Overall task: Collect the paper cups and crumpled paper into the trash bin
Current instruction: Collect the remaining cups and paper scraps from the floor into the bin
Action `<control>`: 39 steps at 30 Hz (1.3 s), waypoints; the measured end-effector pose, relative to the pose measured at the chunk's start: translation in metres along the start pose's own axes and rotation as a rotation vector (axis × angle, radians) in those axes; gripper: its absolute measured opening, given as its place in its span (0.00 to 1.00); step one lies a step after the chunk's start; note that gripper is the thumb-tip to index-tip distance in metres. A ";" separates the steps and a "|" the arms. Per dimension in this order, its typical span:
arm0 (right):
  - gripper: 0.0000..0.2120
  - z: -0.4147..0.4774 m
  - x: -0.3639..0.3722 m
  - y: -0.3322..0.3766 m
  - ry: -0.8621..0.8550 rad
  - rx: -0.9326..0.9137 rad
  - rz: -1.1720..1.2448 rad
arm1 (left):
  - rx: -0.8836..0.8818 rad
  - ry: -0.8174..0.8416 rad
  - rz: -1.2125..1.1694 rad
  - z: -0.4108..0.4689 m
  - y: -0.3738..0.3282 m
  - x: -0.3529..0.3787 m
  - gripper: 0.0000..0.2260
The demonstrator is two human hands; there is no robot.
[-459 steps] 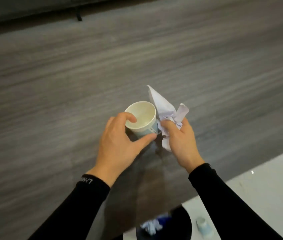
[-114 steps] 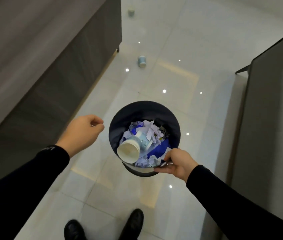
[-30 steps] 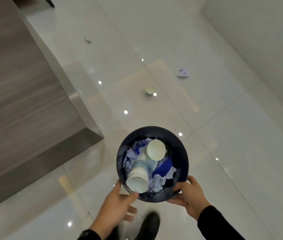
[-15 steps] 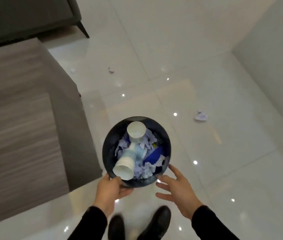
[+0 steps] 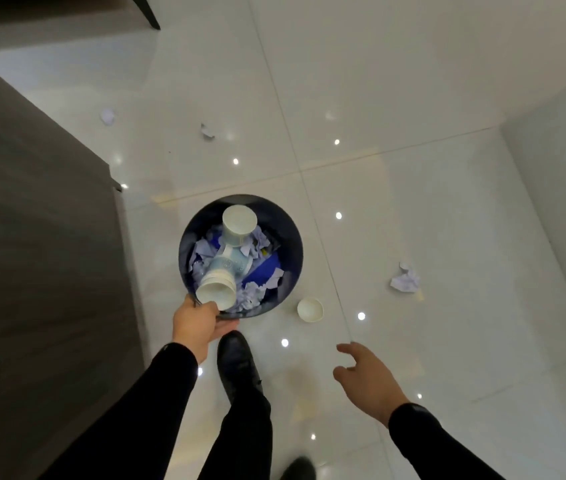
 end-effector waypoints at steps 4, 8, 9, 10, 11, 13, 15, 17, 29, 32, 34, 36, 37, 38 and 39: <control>0.25 0.062 0.010 0.025 0.090 -0.040 -0.051 | -0.005 0.031 0.008 0.040 -0.006 0.029 0.24; 0.24 0.120 0.029 0.036 0.161 -0.053 -0.132 | 0.032 0.015 -0.004 0.061 -0.004 0.043 0.23; 0.24 0.132 0.035 0.035 0.171 -0.061 -0.178 | 0.047 0.018 -0.010 0.062 -0.005 0.044 0.22; 0.24 0.146 0.041 0.034 0.185 -0.077 -0.226 | 0.067 0.023 -0.010 0.063 -0.005 0.043 0.21; 0.24 0.158 0.048 0.030 0.206 -0.093 -0.272 | 0.081 0.031 -0.002 0.064 -0.003 0.041 0.20; 0.22 0.185 0.065 0.020 0.249 -0.124 -0.364 | 0.064 0.073 0.015 0.066 0.009 0.034 0.17; 0.22 0.208 0.086 0.007 0.304 -0.136 -0.494 | -0.014 0.111 -0.022 0.068 0.028 0.021 0.14; 0.22 0.229 0.108 -0.007 0.328 -0.140 -0.672 | -0.108 0.127 -0.044 0.071 0.052 0.008 0.16; 0.23 0.204 0.029 0.033 -0.311 -0.317 -0.057 | -0.186 -0.103 0.057 0.076 0.057 0.017 0.15; 0.24 0.151 -0.025 0.087 -0.508 -0.559 0.176 | -0.199 -0.144 0.007 0.061 0.036 0.036 0.14; 0.23 0.120 -0.037 0.127 -0.524 -0.772 0.120 | -0.184 -0.194 -0.042 0.051 0.022 0.043 0.15; 0.21 0.104 -0.031 0.160 -0.433 -0.925 -0.009 | -0.109 -0.315 -0.105 0.043 0.006 0.040 0.15; 0.20 0.103 -0.024 0.171 -0.359 -0.965 -0.101 | -0.037 -0.405 -0.104 0.038 -0.003 0.034 0.13; 0.18 0.105 -0.015 0.177 -0.268 -0.965 -0.197 | 0.077 -0.501 -0.047 0.032 -0.014 0.027 0.11; 0.16 0.108 -0.008 0.177 -0.180 -0.937 -0.257 | 0.226 -0.568 0.065 0.025 -0.025 0.021 0.07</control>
Point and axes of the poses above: each hand's wrist, its own z-axis towards the middle knuckle, its own x-axis out of the palm, y = z × x, the point moved 5 cm from there along z, towards the middle knuckle, and after that the axes turned 5 degrees about -y, right-handed, at the moved point
